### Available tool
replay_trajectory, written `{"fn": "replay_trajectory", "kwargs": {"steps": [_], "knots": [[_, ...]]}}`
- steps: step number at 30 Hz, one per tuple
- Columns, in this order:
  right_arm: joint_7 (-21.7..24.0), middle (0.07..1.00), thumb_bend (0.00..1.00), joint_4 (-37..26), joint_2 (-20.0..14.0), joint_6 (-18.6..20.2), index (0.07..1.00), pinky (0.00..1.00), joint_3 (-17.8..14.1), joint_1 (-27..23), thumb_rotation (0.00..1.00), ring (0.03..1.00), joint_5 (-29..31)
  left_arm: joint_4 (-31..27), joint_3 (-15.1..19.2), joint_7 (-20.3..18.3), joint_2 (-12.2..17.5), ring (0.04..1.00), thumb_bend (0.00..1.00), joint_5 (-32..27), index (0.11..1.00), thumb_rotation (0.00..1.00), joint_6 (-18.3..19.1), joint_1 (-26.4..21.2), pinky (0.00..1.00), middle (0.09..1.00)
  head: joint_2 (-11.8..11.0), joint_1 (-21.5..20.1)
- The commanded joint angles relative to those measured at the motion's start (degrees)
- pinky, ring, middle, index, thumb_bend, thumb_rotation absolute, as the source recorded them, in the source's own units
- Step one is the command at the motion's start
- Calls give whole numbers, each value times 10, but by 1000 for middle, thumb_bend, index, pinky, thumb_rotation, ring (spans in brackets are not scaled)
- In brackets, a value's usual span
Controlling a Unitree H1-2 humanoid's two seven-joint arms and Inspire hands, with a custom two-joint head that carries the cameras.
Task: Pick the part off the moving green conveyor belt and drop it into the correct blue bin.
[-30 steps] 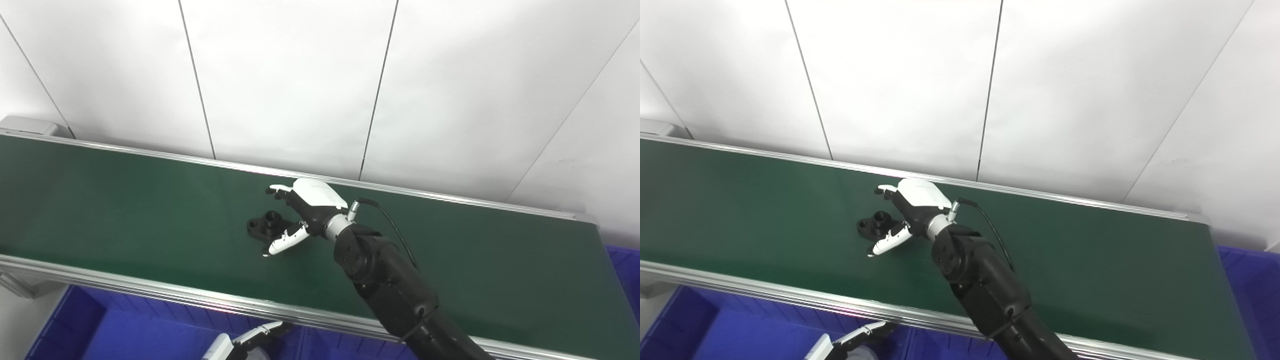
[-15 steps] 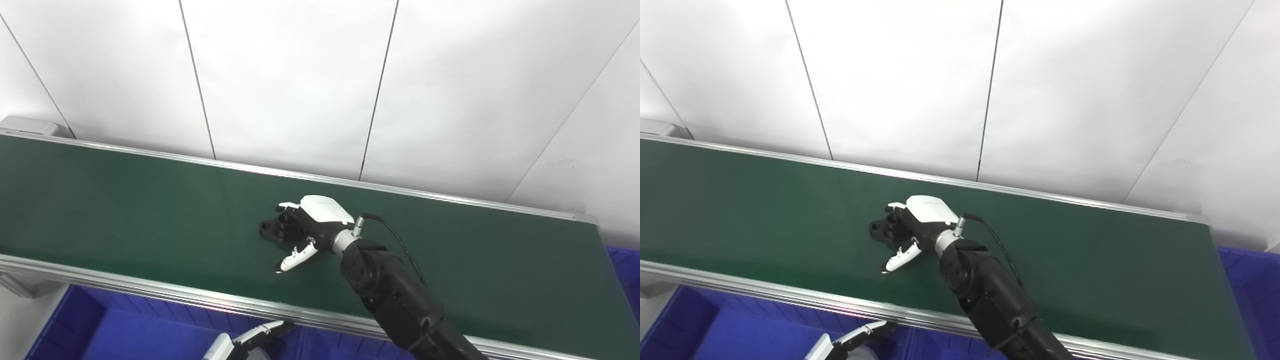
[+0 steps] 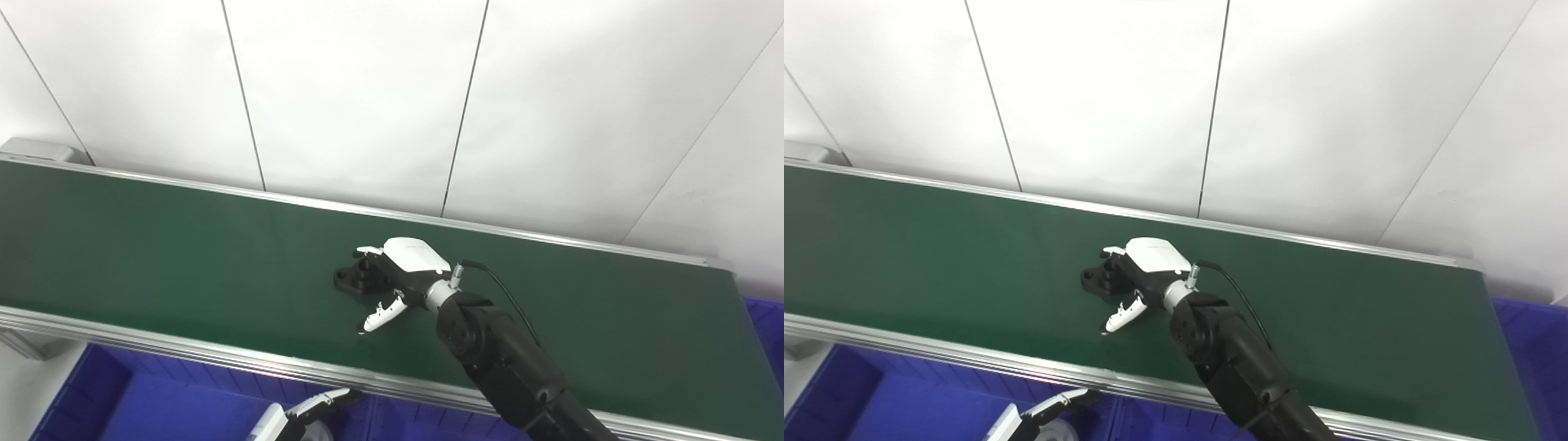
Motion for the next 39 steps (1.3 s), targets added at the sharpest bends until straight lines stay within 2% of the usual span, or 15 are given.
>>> {"fn": "replay_trajectory", "kwargs": {"steps": [1, 9, 14, 15, 16, 17, 19, 23, 28, 30, 32, 35, 39], "knots": [[-1, 838, 791, -11, -12, -15, 866, 694, 1, -1, 221, 787, -9, -16, 8, 4, 6, 781, 746, 7, 807, 695, -7, -1, 734, 805, 0, 0], [24, 817, 747, -32, -36, -17, 829, 628, 22, 22, 138, 749, -27, -31, 22, -18, 10, 781, 739, 3, 809, 698, -7, 5, 733, 808, 11, -4], [16, 701, 704, -38, -42, -23, 770, 507, 23, 34, 15, 609, -35, -34, 34, -26, 8, 775, 750, 5, 804, 707, -7, 11, 728, 803, 14, -5], [4, 689, 703, -38, -44, -31, 764, 497, 26, 36, 7, 597, -42, -37, 36, -27, 8, 774, 751, 6, 803, 708, -7, 12, 728, 803, 17, -5], [-4, 660, 592, -38, -46, -37, 725, 436, 28, 38, 2, 518, -48, -38, 38, -27, 8, 771, 747, 7, 802, 703, -7, 12, 724, 801, 17, -5], [-23, 651, 554, -36, -48, -51, 712, 415, 29, 40, 1, 491, -53, -40, 40, -30, 8, 770, 745, 7, 802, 702, -7, 13, 722, 801, 17, -5], [-49, 561, 498, -34, -52, -72, 617, 322, 32, 44, 0, 454, -61, -43, 45, -37, 8, 770, 745, 6, 803, 702, -7, 15, 722, 801, 20, -5], [-91, 508, 495, -27, -55, -104, 538, 328, 30, 51, 0, 434, -66, -48, 53, -45, 8, 771, 742, 4, 803, 696, -7, 19, 720, 800, 22, -6], [-159, 508, 497, -9, -53, -132, 516, 332, 28, 60, 0, 440, -81, -51, 63, -56, 8, 775, 743, 2, 806, 695, -7, 22, 725, 801, 26, -6], [-186, 502, 512, -3, -50, -140, 494, 239, 26, 64, 0, 404, -85, -53, 67, -61, 7, 776, 748, 2, 807, 704, -7, 24, 726, 804, 26, -5], [-214, 508, 515, 3, -47, -153, 471, 218, 23, 68, 0, 395, -85, -54, 70, -64, 7, 776, 753, 2, 806, 707, -7, 24, 726, 804, 28, -6], [-258, 519, 515, 14, -44, -179, 447, 231, 18, 74, 0, 436, -83, -53, 73, -64, 5, 775, 750, 4, 805, 702, -7, 26, 725, 802, 28, -7], [-282, 535, 514, 25, -41, -193, 455, 285, 15, 75, 0, 452, -81, -53, 76, -69, 5, 772, 749, 1, 805, 699, -7, 26, 721, 802, 27, -7]]}}
